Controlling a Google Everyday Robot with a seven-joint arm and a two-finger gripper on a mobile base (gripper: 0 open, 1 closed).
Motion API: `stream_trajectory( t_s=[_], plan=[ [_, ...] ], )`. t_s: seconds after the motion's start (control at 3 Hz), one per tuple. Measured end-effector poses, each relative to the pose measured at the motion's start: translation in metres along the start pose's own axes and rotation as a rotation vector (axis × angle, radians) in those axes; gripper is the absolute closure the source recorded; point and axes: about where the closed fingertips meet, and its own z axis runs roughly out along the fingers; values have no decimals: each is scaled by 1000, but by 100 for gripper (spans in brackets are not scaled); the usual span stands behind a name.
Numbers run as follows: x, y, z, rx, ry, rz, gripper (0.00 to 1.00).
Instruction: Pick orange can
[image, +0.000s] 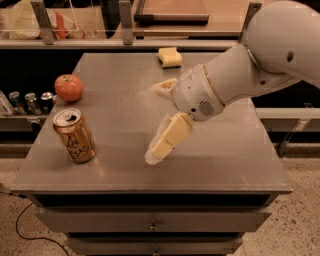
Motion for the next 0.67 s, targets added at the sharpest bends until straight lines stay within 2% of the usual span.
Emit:
stream_trajectory(
  t_s=[0.67],
  plan=[
    [-17, -11, 68, -28, -213, -2, 0]
  ],
)
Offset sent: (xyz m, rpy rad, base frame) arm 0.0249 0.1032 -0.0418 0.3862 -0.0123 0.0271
